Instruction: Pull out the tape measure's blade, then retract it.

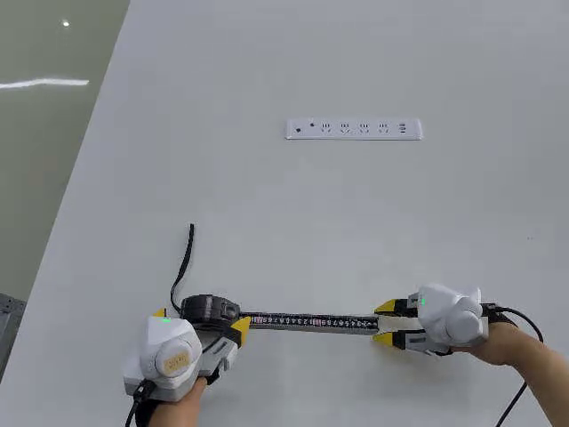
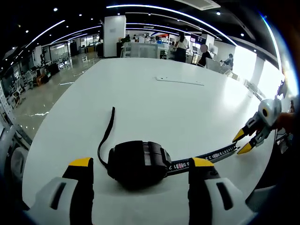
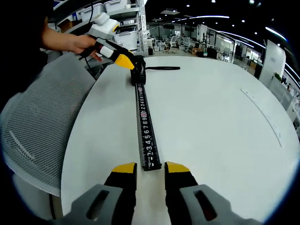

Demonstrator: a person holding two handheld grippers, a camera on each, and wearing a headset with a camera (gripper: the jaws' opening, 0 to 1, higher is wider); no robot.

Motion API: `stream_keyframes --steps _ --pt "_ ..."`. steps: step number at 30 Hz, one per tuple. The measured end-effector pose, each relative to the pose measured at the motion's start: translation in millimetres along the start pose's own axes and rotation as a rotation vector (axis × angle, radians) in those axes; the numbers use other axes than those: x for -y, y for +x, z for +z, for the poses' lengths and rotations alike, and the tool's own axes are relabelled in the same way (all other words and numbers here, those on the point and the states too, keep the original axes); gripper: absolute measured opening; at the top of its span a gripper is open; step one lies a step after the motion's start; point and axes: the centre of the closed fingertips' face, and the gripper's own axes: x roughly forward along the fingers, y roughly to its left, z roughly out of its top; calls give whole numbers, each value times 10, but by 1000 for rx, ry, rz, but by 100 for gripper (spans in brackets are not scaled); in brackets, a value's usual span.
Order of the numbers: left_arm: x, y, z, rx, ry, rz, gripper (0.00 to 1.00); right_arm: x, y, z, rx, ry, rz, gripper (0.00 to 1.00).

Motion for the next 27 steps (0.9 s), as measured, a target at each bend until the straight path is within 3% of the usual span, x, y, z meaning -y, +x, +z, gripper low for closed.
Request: stream_keyframes --steps 14,18,27 --pt "-13 62 -26 -7 -20 12 80 22 59 -12 -5 -89 39 14" --pt "-30 59 -29 -2 -28 31 80 8 60 -32 -4 -78 50 14" --pt "-98 122 -90 -7 -136 70 76 6 50 -29 -15 -94 41 14"
